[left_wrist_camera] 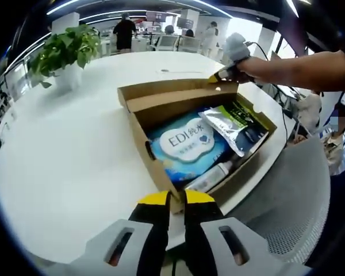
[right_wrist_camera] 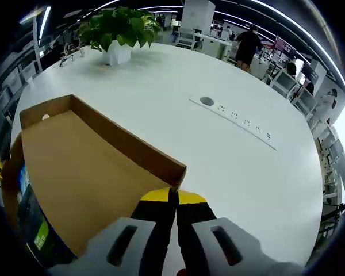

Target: Operate the shoe box by opening the lid, removing the specified soft item, and placing it in the target area until the item is outside and the box remains undamaged.

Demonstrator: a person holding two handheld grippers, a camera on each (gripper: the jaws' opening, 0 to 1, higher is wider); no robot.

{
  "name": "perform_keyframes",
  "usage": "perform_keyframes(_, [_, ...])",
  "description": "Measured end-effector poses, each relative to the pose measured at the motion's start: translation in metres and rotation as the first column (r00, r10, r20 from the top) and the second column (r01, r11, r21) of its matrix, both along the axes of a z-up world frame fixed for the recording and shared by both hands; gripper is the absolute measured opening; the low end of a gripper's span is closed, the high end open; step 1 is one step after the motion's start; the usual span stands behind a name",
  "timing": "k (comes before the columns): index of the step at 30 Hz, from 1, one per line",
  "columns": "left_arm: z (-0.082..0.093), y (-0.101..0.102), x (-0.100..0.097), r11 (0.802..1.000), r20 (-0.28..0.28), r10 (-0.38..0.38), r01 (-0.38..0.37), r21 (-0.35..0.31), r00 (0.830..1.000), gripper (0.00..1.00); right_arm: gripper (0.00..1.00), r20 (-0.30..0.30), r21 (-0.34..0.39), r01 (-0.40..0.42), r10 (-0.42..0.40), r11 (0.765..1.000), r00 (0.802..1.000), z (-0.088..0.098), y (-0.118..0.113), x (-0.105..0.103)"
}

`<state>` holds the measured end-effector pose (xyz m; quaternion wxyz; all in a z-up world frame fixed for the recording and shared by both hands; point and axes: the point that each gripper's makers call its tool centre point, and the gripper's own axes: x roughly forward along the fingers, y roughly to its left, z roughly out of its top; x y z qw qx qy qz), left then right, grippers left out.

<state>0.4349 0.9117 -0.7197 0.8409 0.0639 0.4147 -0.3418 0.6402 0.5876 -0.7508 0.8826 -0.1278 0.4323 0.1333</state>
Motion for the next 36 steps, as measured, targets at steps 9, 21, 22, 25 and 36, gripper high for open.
perform_keyframes(9, [0.002,0.000,0.003,1.000,0.009,-0.021,0.021,0.016,1.000,0.08,0.09,0.013,-0.002,0.013,-0.013,1.000,1.000,-0.001,0.000,-0.001])
perform_keyframes(21, [0.047,-0.018,0.020,0.997,0.081,-0.004,0.010,-0.074,0.997,0.25,0.53,0.207,0.065,0.030,-0.043,0.997,0.977,0.046,0.003,-0.016])
perform_keyframes(22, [0.052,-0.026,0.022,0.995,0.085,-0.010,0.019,-0.097,0.996,0.25,0.54,0.212,0.069,0.031,-0.045,0.997,0.976,0.049,0.004,-0.020])
perform_keyframes(25, [0.056,-0.046,0.023,0.991,0.085,-0.027,0.038,-0.127,0.996,0.26,0.54,0.220,0.072,0.013,-0.029,0.997,0.975,0.056,0.009,-0.036])
perform_keyframes(36, [0.039,-0.094,0.020,0.983,0.033,-0.115,0.119,-0.138,0.993,0.29,0.49,0.266,0.074,-0.070,0.048,0.995,0.963,0.080,0.039,-0.088])
